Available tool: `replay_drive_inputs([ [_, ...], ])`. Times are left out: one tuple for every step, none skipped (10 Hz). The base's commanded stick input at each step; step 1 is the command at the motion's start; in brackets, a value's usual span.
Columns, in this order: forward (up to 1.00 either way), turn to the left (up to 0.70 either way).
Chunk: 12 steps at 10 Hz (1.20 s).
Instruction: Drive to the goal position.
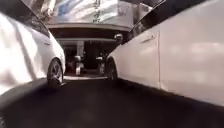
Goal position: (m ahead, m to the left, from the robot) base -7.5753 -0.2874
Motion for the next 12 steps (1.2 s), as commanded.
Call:
replay_drive_inputs([
  [0.45, 0.19],
  [0.45, 0.12],
  [0.45, 0.04],
  [0.45, 0.0],
  [0.45, 0.0],
  [0.45, 0.0],
  [0.45, 0.0],
  [0.45, 0.0],
  [0.45, 0.0],
  [0.45, 0.17],
  [0.45, 0.27],
  [0.45, 0.27],
])
